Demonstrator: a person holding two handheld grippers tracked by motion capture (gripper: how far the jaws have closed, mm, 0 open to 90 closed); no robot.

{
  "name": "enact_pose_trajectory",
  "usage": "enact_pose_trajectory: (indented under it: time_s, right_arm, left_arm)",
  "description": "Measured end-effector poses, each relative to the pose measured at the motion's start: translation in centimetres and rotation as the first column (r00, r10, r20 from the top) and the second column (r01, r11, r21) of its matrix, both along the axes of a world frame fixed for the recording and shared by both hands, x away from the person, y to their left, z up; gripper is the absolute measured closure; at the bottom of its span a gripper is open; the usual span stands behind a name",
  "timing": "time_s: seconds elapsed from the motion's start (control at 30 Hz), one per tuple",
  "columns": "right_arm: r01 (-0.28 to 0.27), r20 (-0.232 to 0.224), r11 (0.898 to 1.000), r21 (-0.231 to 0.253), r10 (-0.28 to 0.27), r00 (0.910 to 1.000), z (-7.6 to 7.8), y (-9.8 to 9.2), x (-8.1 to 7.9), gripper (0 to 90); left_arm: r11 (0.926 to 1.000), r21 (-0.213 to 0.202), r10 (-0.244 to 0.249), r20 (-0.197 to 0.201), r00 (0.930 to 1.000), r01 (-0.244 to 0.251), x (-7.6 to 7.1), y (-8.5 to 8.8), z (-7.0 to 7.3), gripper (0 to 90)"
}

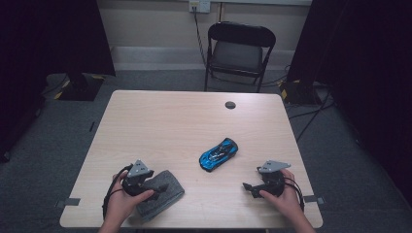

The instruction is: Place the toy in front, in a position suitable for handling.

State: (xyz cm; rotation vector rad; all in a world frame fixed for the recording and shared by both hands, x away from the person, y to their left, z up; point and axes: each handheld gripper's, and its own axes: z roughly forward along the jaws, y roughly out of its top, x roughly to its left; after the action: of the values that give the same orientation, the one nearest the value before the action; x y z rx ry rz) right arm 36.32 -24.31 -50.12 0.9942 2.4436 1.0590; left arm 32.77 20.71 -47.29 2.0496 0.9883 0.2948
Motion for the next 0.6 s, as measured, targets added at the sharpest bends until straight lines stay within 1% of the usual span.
enact_pose_trajectory:
  time_s: [0.1,0.13,0.3,0.43,0.47,0.57,0.6]
  right_arm:
    - [0.0,0.0,1.0,0.0,0.0,1.0,0.0,0.0,0.0,11.2]
    - [-0.001,0.001,1.0,-0.001,0.001,1.0,0.0,0.0,0.0,11.2]
    - [0.0,0.0,1.0,0.0,0.0,1.0,0.0,0.0,0.0,11.2]
    - [0.0,0.0,1.0,0.0,0.0,1.0,0.0,0.0,0.0,11.1]
    - [0.0,0.0,1.0,-0.001,0.0,1.0,0.0,0.0,0.0,11.1]
    - [0.0,0.001,1.0,0.0,0.0,1.0,0.0,0.0,0.0,11.1]
    - [0.0,0.0,1.0,-0.001,0.0,1.0,0.0,0.0,0.0,11.1]
  left_arm:
    - [0.9999,-0.009,-0.011,0.0,0.9999,0.011,0.0,-0.1,0.1,21.0]
    - [0.9998,-0.006,-0.019,-0.002,0.9998,0.019,0.0,-0.2,0.2,20.9]
    - [0.9995,-0.024,-0.021,-0.006,0.9998,0.021,0.3,-0.4,0.3,20.3]
    - [0.9992,-0.019,-0.034,0.003,0.9994,0.034,0.5,-0.6,0.8,19.5]
    - [0.9991,-0.016,-0.039,0.015,0.9991,0.04,0.8,-1.0,1.2,19.5]
    - [0.9987,-0.012,-0.048,0.014,0.9987,0.049,1.2,-1.4,1.4,19.3]
    - [0.999,-0.011,-0.043,0.02,0.9989,0.043,1.4,-1.7,1.5,18.8]
